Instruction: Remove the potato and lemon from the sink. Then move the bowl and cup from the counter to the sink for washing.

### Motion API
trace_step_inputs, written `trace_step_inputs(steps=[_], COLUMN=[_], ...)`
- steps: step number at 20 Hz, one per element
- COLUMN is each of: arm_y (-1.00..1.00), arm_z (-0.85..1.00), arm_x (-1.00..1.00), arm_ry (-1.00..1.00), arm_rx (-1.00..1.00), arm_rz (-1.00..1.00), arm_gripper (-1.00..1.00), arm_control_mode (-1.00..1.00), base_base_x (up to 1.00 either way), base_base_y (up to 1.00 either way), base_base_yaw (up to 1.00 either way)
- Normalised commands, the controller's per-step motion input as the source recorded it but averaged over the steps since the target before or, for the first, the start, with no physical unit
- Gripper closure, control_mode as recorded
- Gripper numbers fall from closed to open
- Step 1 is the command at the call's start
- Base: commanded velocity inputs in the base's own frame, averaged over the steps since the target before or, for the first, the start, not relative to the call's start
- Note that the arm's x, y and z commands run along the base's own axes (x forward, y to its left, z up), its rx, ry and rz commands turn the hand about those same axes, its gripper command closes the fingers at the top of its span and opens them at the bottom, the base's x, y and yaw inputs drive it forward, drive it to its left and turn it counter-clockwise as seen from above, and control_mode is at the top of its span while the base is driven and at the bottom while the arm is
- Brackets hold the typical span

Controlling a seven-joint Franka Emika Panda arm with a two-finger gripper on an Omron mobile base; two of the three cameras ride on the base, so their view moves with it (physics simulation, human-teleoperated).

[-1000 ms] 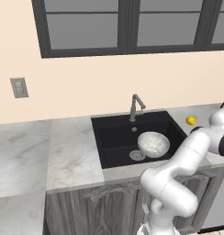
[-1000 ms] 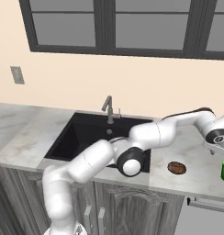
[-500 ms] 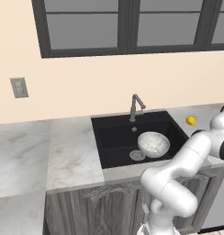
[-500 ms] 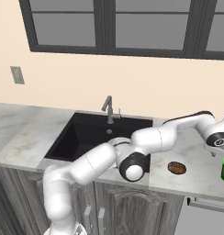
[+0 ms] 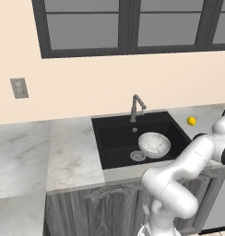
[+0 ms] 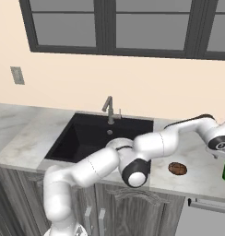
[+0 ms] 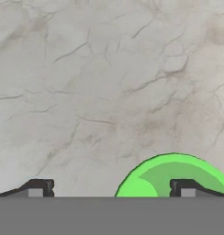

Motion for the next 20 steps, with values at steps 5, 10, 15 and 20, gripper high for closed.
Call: trace_step_inputs(steps=[5,10,15,20], arm_y=[-0.09,0.0,0.0,0.03], arm_z=[-0.01,-0.02,0.0,-0.01], arm_x=[-0.06,-0.19,-0.2,-0.19], arm_ry=[0.0,0.0,0.0,0.03], arm_rx=[0.0,0.0,0.01,0.02], arm_rz=[0.0,-0.01,-0.02,-0.02], arm_gripper=[-1.0,1.0,1.0,1.0], arm_control_mode=[-1.0,-1.0,-1.0,-1.0], base_base_x=[0.0,0.0,0.0,0.0], base_base_y=[0.0,0.0,0.0,0.0], base_base_yaw=[0.0,0.0,0.0,0.0])
